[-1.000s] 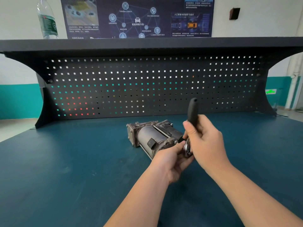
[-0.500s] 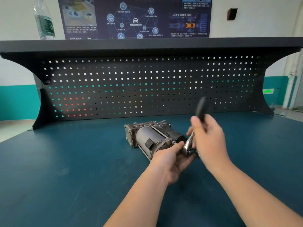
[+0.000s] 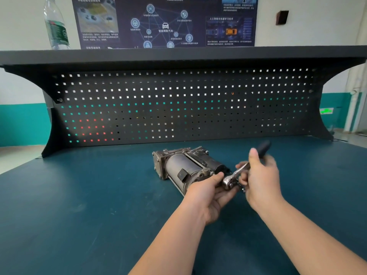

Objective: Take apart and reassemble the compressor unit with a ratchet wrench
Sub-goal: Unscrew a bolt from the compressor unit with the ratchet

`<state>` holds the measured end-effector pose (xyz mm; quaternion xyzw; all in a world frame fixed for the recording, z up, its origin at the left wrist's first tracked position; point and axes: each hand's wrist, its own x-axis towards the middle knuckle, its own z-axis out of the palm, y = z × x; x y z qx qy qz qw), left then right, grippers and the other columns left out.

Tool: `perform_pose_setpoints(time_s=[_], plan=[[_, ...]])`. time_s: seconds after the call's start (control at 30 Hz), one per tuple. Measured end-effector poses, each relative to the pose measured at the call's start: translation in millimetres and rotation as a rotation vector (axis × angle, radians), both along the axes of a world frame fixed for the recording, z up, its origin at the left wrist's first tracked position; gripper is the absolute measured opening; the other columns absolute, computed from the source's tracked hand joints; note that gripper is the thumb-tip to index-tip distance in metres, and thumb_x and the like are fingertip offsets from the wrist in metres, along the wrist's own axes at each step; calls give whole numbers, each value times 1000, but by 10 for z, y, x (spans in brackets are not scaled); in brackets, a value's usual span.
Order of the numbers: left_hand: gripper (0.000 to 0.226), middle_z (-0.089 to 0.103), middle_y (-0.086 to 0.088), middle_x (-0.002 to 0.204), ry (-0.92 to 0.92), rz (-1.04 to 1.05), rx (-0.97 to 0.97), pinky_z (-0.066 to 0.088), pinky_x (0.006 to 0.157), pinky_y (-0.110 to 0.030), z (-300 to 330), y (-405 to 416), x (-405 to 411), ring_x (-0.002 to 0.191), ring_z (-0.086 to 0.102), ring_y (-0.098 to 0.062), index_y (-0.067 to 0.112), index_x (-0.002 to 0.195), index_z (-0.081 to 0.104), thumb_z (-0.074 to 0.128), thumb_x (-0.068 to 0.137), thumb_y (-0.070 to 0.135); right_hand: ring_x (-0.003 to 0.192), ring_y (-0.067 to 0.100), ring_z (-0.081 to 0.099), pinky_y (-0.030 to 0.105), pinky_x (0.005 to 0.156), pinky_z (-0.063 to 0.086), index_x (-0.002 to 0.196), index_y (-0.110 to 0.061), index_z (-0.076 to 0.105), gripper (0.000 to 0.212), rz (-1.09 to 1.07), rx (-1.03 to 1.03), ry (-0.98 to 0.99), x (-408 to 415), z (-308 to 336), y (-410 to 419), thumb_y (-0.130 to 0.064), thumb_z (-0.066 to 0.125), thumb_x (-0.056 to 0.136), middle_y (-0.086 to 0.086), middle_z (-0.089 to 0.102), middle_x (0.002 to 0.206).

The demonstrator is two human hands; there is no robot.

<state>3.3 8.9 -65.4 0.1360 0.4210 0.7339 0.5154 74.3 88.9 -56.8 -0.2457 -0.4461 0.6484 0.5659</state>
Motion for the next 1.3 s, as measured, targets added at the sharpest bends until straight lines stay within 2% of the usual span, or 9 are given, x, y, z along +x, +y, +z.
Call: perform_pose_setpoints(time_s=[0.13, 0.2, 0.3, 0.47, 0.53, 0.73, 0.8, 1.1, 1.3], plan=[[11, 68, -7, 63, 30, -23, -11, 54, 45, -22, 0, -9, -28, 49, 65, -12, 2, 86, 65, 55, 90, 5, 59, 3, 61, 15, 56, 45, 112, -40, 47, 27, -89, 906, -401, 45, 42, -232, -35, 57, 88, -13, 68, 75], [16, 66, -4, 64, 57, -34, -30, 52, 44, -20, -10, -11, -41, 48, 63, -10, 6, 85, 65, 51, 90, 2, 68, 5, 61, 16, 62, 45, 110, -41, 46, 26, -122, 1016, -484, 17, -4, -304, -39, 55, 85, -20, 66, 80], [11, 67, -10, 65, 17, -23, -18, 55, 45, -25, 5, -10, -34, 49, 66, -15, -1, 96, 62, 53, 92, 5, 49, 4, 56, 19, 50, 43, 93, -28, 51, 6, -200, 699, -316, -12, 7, -233, -34, 54, 93, -5, 63, 62], [19, 66, -22, 86, -1, -23, 6, 58, 54, -30, 6, 15, 18, 58, 68, -25, -8, 104, 56, 54, 93, 8, 24, 4, 34, 13, 28, 24, 79, -11, 42, 28, 50, -343, 73, -16, -34, 59, -26, 40, 102, 11, 49, 66], [20, 66, -23, 90, 16, -12, -5, 59, 54, -29, -9, 17, 20, 67, 67, -28, -8, 105, 56, 55, 93, 8, 24, 3, 32, 12, 28, 23, 80, -11, 42, 27, 68, -367, 97, -30, -51, 48, -26, 40, 103, 11, 48, 66], [9, 68, -8, 67, 86, -40, -41, 54, 46, -23, -10, -8, -22, 51, 66, -14, 3, 85, 65, 59, 89, 7, 57, 2, 54, 18, 57, 45, 105, -36, 53, 17, -96, 890, -399, 26, 9, -210, -35, 51, 89, -16, 61, 65], [10, 67, -7, 70, 107, -45, -54, 54, 46, -21, -11, -16, -34, 51, 65, -12, 4, 86, 67, 57, 89, 5, 63, 1, 56, 18, 63, 45, 111, -39, 50, 22, -175, 984, -467, 5, -33, -267, -36, 51, 90, -26, 59, 67], [14, 65, -21, 83, 49, -36, -28, 58, 56, -30, 6, 2, 9, 71, 65, -28, -7, 98, 56, 54, 92, 6, 39, 4, 35, 12, 28, 24, 78, -11, 42, 30, 114, -482, 107, -9, -38, 53, -27, 38, 103, 9, 46, 69], [12, 68, -11, 69, 44, -54, -13, 56, 48, -25, 11, -9, -10, 53, 68, -17, -2, 90, 63, 57, 91, 9, 48, 5, 53, 18, 47, 43, 96, -31, 54, 4, -100, 715, -317, 45, 65, -195, -32, 51, 94, -4, 61, 61]])
